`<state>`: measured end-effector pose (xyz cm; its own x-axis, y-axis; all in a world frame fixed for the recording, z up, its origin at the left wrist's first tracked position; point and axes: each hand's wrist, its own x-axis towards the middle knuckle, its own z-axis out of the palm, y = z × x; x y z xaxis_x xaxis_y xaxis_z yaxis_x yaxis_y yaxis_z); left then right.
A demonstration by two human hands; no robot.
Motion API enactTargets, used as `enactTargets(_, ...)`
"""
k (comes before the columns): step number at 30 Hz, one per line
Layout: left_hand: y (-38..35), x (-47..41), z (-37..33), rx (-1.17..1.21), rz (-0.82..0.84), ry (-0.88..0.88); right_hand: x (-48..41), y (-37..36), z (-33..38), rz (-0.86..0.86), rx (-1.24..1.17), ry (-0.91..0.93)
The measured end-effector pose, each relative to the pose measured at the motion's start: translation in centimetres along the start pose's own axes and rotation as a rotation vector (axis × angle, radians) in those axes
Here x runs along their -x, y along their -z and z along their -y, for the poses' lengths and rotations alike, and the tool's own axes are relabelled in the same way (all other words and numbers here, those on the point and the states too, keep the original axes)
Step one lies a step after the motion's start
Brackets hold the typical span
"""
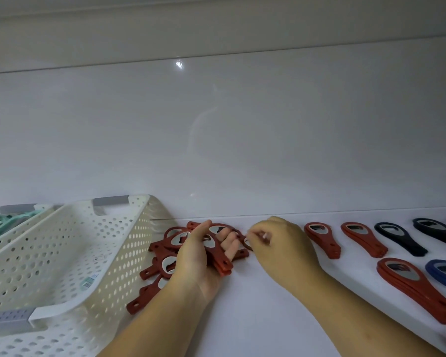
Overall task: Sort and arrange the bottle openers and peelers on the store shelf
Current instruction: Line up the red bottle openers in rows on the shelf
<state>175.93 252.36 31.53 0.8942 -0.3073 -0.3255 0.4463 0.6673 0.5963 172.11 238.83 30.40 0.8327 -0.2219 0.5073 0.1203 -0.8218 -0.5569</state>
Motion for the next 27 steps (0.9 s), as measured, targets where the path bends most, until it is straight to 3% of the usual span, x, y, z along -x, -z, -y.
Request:
enactTargets(2, -0.1, 0.2, -0.2, -0.011, -0.04, -0.018, -0.1, 0.1, -0.9, 0.149, 0.206, -0.113)
enactTargets(5, 0.0, 0.2, -0.2, 0.008, -0.01, -0.014, 0.1, 0.1, -1.4, 0.286, 0.312, -0.18)
enactTargets(14, 0.1, 0.0, 0.0, 0.024, 0.029, -0.009, -0.5, 0.7, -1.7, 0.123, 0.329, -0.245)
enactTargets(18, -0.2, 0.0, 0.1, 0.011, 0.034, -0.012, -0.7, 0.7, -1.4, -0.018, 0.101, -0.274)
enactTargets(21, -0.4, -0.2, 0.4, 0.02, 0.056, -0.004, -0.3, 0.6, -0.3, -0.088, -0.142, -0.165)
enactTargets(27, -0.1, 0.5, 0.4, -0.08, 0.223, 0.072, 1.0, -1.1, 1.1, 0.087, -0.311, 0.132)
